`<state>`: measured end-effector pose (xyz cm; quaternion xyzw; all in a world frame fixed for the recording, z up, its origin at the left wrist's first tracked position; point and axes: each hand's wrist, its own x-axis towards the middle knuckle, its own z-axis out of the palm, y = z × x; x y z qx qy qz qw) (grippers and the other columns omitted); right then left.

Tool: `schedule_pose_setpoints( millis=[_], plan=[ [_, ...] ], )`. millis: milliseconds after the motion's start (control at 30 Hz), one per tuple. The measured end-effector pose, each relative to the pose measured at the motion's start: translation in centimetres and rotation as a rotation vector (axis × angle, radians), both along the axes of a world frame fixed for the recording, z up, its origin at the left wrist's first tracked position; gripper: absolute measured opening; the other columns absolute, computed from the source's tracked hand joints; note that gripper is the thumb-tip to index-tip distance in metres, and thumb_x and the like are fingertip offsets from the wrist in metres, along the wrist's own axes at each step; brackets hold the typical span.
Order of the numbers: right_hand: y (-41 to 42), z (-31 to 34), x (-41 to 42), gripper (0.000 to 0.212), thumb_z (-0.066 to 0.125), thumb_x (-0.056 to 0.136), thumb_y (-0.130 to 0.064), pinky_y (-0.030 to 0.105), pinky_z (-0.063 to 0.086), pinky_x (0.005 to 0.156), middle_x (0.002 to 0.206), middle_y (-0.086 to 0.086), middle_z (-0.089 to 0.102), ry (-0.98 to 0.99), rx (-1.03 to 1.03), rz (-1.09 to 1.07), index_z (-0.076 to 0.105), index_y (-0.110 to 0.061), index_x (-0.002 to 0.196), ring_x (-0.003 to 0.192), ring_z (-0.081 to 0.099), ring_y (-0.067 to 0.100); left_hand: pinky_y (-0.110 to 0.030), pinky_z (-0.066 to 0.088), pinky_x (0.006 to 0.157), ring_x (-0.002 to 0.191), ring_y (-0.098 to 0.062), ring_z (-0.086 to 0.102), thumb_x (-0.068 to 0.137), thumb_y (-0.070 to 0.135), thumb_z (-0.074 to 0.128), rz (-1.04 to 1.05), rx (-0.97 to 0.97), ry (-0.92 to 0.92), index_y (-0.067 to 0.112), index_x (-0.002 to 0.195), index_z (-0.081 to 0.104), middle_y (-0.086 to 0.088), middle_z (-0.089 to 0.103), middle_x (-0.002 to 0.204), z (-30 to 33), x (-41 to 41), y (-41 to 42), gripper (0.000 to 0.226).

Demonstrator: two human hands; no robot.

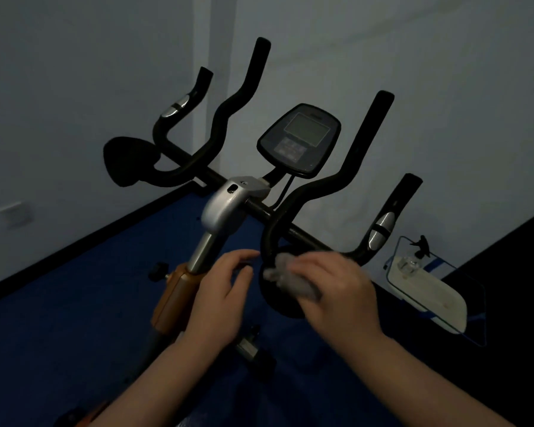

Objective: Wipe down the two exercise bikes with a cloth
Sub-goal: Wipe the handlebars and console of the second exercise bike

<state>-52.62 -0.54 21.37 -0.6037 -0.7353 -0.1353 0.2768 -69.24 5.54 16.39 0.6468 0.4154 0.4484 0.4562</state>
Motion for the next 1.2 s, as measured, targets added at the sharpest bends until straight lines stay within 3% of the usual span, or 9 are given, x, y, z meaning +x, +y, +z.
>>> schedule_pose_setpoints(
  millis=[133,300,333,500,667,800,900,1067,1200],
  plan=[
    [1.1,-0.7,-1.5,0.026,0.08,0.071,-0.013,0.03,0.052,0.073,0.1,0.001,0.071,0.074,0.045,-0.025,0.075,-0.015,0.097,0.089,0.065,0.019,-0.014,0.047,0.084,0.1,-0.003,0.062,0.097,0.015,0.045,-0.035,-0.024,-0.081,0.027,0.105,0.064,0.012,0.068,0.101,0.4,0.8,-0.3,0.024],
    [-1.2,0.8,1.5,0.021,0.067,0.069,-0.024,0.026,0.038,0.064,0.096,-0.009,0.067,-0.333,-0.231,0.295,0.071,-0.025,0.09,0.085,0.06,0.015,-0.006,0.044,0.081,0.1,0.002,0.06,0.097,0.02,0.044,-0.025,-0.019,-0.055,0.03,0.108,0.063,0.013,0.066,0.104,0.9,1.4,0.0,0.024],
    [-0.6,1.8,2.3,0.023,0.066,0.067,-0.025,0.027,0.04,0.064,0.095,-0.008,0.066,-0.319,-0.232,0.293,0.07,-0.024,0.089,0.085,0.059,0.016,-0.006,0.043,0.079,0.098,0.002,0.06,0.096,0.023,0.044,-0.025,-0.011,-0.049,0.03,0.108,0.063,0.013,0.066,0.103,1.1,1.6,0.2,0.023],
    [4.0,4.1,2.6,0.022,0.066,0.083,-0.039,0.031,0.044,0.073,0.095,-0.005,0.061,0.236,-0.226,-0.07,0.066,-0.023,0.098,0.091,0.053,0.013,-0.021,0.044,0.078,0.092,0.0,0.057,0.096,0.028,0.043,0.053,0.042,0.053,0.03,0.099,0.061,0.009,0.062,0.096,2.0,3.2,1.0,0.018],
    [3.3,0.2,0.2,0.025,0.037,0.097,-0.046,0.038,0.049,0.064,0.09,-0.002,0.058,0.308,-0.334,-0.235,0.052,-0.026,0.101,0.079,0.055,0.016,-0.048,0.045,0.078,0.079,-0.02,0.054,0.098,0.035,0.026,0.078,0.143,0.312,0.017,0.091,0.054,-0.001,0.054,0.085,1.8,4.8,0.6,0.034],
    [0.9,-0.7,1.7,0.019,0.034,0.097,-0.044,0.029,0.036,0.048,0.079,-0.007,0.054,0.31,-0.375,-0.348,0.04,-0.027,0.099,0.063,0.049,0.011,-0.045,0.04,0.068,0.066,-0.022,0.048,0.098,0.032,0.021,0.108,0.239,0.407,0.018,0.079,0.043,0.0,0.045,0.075,1.7,5.0,0.9,0.032],
    [2.9,0.5,1.3,0.025,0.031,0.098,-0.044,0.032,0.042,0.057,0.08,-0.004,0.054,0.333,-0.526,-0.345,0.042,-0.022,0.103,0.072,0.054,0.017,-0.044,0.038,0.063,0.061,-0.023,0.045,0.1,0.026,0.025,0.118,0.25,0.4,0.018,0.077,0.039,-0.001,0.042,0.072,1.7,5.2,0.9,0.028],
    [0.1,-0.8,-0.8,0.016,0.034,0.099,-0.039,0.029,0.041,0.054,0.086,-0.004,0.056,0.609,-0.321,-0.403,0.041,-0.026,0.105,0.07,0.052,0.009,-0.047,0.039,0.063,0.062,-0.026,0.045,0.1,0.025,0.024,0.136,0.258,0.357,0.018,0.076,0.037,-0.002,0.042,0.073,1.4,5.5,0.7,0.029],
    [0.3,-0.5,0.0,0.017,0.033,0.098,-0.039,0.029,0.031,0.046,0.076,-0.004,0.052,0.415,-0.428,-0.463,0.035,-0.023,0.105,0.06,0.046,0.01,-0.047,0.038,0.062,0.057,-0.027,0.044,0.102,0.025,0.026,0.103,0.255,0.342,0.022,0.072,0.035,-0.002,0.043,0.066,1.4,5.4,0.7,0.031]
  ],
)
